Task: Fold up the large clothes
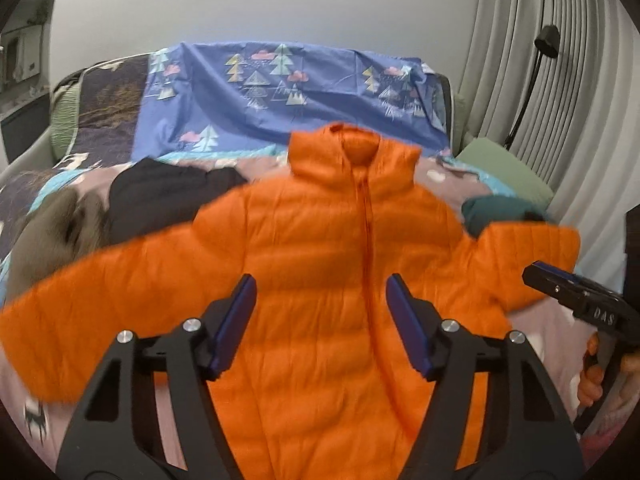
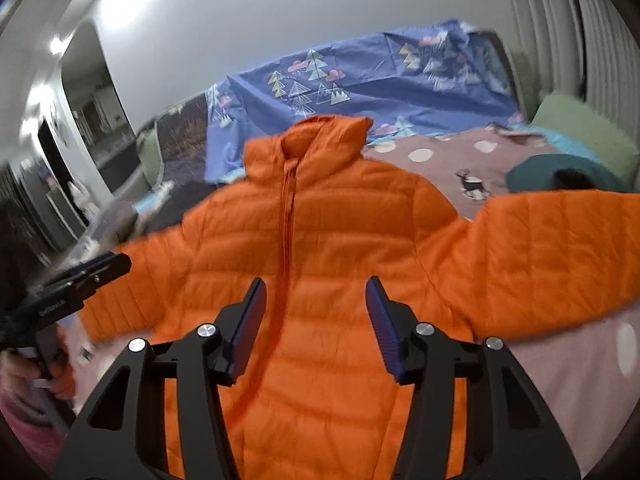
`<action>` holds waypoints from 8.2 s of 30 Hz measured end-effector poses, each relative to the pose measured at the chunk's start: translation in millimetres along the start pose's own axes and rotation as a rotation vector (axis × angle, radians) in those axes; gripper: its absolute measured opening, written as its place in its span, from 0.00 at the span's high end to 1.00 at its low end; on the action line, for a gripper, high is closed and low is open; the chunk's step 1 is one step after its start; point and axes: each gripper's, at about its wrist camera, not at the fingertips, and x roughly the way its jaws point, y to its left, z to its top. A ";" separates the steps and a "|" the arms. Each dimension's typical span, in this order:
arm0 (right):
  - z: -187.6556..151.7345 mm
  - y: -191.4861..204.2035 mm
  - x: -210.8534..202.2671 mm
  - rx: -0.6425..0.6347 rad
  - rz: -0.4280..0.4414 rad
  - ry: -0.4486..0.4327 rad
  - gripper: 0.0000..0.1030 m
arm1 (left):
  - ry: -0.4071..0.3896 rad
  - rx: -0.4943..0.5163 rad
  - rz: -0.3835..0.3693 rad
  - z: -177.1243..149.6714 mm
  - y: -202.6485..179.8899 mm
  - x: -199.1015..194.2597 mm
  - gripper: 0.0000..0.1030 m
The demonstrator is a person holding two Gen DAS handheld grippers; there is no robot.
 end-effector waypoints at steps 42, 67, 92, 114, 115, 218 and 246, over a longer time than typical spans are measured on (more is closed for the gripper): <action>123.8 -2.1 47.7 -0.252 0.335 -0.109 0.71 | -0.197 0.110 -0.468 114.3 83.3 70.6 0.48; -7.5 59.0 96.3 -0.305 -0.160 -0.073 0.69 | -0.105 0.386 -0.036 -14.0 13.5 103.5 0.37; -79.1 183.1 45.3 -0.323 -0.058 -0.030 0.58 | -0.118 -0.748 0.354 -246.6 383.1 -136.0 0.16; -100.1 198.6 46.4 -0.347 -0.108 0.006 0.52 | -0.269 -0.671 -0.014 -210.2 397.4 -136.5 0.91; -101.3 201.0 45.3 -0.359 -0.103 0.003 0.52 | -0.289 -0.645 -0.009 -205.4 387.2 -146.3 0.91; -50.6 -315.4 -165.9 0.821 -0.200 -0.548 0.29 | 0.219 0.144 -0.433 -53.9 -81.8 121.4 0.75; -2.0 -111.2 -125.7 0.198 0.262 -0.509 1.00 | 0.135 -0.008 -0.389 -53.4 -18.8 95.1 0.55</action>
